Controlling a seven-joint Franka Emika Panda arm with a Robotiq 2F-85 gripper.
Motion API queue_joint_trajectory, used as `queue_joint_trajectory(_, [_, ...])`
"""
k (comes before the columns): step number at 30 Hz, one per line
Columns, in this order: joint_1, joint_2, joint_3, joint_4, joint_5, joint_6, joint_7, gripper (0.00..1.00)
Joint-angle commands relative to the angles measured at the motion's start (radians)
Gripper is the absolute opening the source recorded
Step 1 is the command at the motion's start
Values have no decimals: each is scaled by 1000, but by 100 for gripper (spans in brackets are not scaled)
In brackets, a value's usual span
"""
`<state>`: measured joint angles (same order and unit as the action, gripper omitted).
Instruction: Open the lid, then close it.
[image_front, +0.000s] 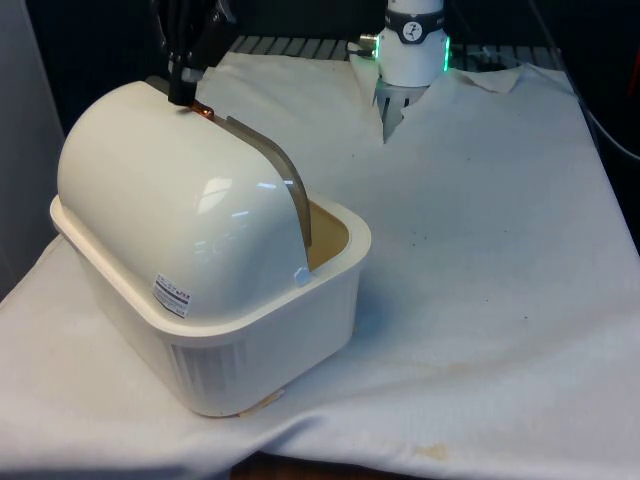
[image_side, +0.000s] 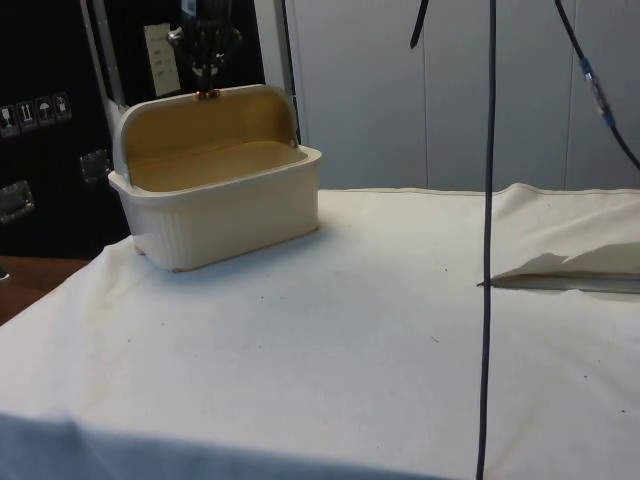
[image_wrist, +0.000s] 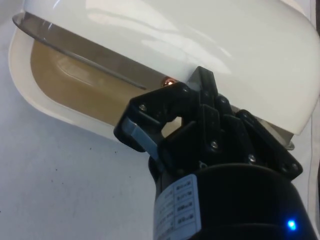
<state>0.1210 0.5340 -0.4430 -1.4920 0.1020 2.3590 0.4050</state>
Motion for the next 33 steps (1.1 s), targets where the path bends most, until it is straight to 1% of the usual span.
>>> queue_joint_trajectory(1, [0, 2, 1, 8, -1, -17, 0, 0])
queue_joint_trajectory(3, [2, 2, 0, 8, -5, -24, 1, 0])
queue_joint_trajectory(4, [1, 0, 0, 2, -3, -8, 0, 0])
queue_joint_trajectory(5, [4, 2, 0, 8, -7, -28, 2, 0])
queue_joint_trajectory(8, [8, 0, 0, 9, -11, -41, 4, 0])
queue_joint_trajectory(9, [12, 0, 0, 9, -12, -51, 5, 0])
queue_joint_trajectory(10, [12, 0, 0, 9, -12, -51, 5, 0])
queue_joint_trajectory(12, [17, -1, 1, 11, -14, -66, 5, 0])
queue_joint_trajectory(13, [14, 0, 1, 11, -11, -56, 0, 0])
queue_joint_trajectory(15, [20, -1, 1, 13, -13, -75, 5, 0])
queue_joint_trajectory(19, [25, -1, 3, 15, -10, -97, 2, 0])
queue_joint_trajectory(22, [26, 0, 3, 14, -12, -99, 0, 0])
queue_joint_trajectory(23, [26, 1, 6, 15, -8, -109, 0, 0])
queue_joint_trajectory(28, [25, 7, 17, 5, 0, -112, -1, 0])
queue_joint_trajectory(30, [27, 7, 23, -1, 1, -119, -1, 0])
queue_joint_trajectory(31, [27, 6, 16, 8, -9, -119, 1, 0])
queue_joint_trajectory(32, [28, 7, 24, -2, 1, -124, -1, 0])
queue_joint_trajectory(33, [28, 7, 25, -3, 2, -129, -1, 0])
